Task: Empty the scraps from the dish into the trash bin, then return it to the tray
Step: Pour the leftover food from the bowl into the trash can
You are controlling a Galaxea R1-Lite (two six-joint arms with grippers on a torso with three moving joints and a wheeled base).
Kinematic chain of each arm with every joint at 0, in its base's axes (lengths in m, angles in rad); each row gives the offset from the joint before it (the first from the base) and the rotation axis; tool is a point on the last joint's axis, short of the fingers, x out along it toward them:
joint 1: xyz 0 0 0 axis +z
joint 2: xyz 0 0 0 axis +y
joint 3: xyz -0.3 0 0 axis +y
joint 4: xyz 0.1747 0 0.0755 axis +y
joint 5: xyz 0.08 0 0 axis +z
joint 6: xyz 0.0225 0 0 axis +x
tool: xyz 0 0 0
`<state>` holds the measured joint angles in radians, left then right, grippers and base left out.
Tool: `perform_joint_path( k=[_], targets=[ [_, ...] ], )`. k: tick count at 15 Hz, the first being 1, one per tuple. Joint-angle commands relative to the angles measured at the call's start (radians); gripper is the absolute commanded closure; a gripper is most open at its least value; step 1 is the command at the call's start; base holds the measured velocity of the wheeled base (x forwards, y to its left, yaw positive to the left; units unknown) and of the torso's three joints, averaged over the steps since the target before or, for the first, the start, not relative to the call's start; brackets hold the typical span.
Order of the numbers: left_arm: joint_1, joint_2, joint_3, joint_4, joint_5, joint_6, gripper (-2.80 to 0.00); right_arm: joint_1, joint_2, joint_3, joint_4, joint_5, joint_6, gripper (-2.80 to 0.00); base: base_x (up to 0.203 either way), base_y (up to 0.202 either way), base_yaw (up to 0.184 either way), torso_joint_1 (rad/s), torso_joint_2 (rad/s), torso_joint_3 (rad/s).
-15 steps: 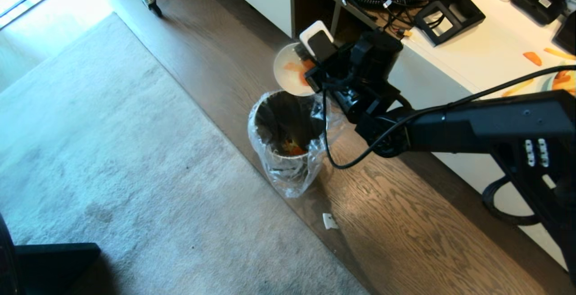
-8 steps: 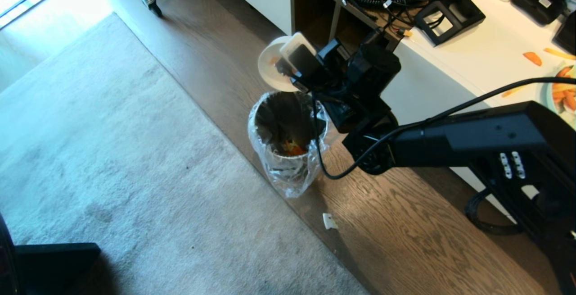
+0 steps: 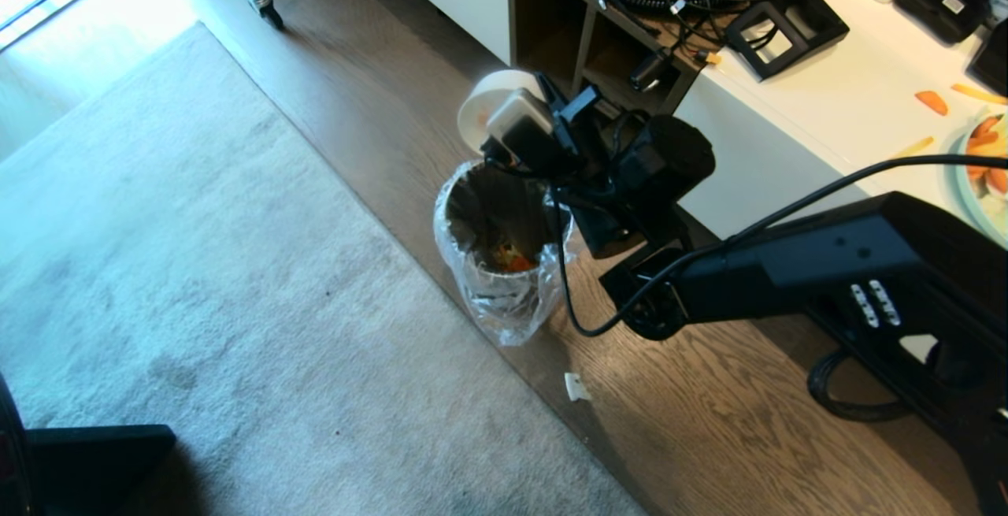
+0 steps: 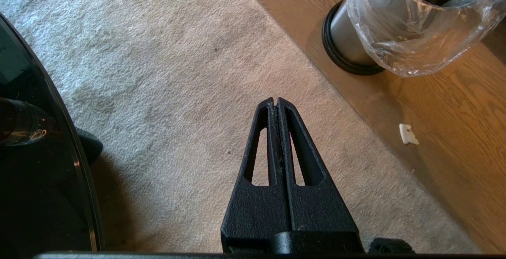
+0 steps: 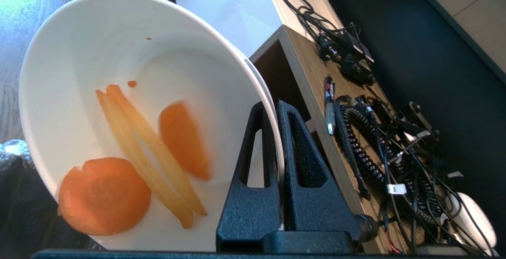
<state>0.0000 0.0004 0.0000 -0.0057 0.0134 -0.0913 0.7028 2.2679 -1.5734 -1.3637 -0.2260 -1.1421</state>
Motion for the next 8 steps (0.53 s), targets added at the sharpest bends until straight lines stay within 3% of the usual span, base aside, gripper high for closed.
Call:
perform_joint_path(
  k=[1, 8],
  targets=[
    [0.000, 0.000, 0.000, 0.000, 0.000, -0.001, 0.00, 0.003, -0.003, 0.061, -0.072, 0.037, -0.020, 0.00, 0.000, 0.000, 0.000, 0.000, 0.00, 0.000],
    [0.000, 0.000, 0.000, 0.000, 0.000, -0.001, 0.00, 0.001, -0.002, 0.159, -0.204, 0.227, -0.128, 0.00, 0.000, 0.000, 0.000, 0.000, 0.00, 0.000]
  ],
)
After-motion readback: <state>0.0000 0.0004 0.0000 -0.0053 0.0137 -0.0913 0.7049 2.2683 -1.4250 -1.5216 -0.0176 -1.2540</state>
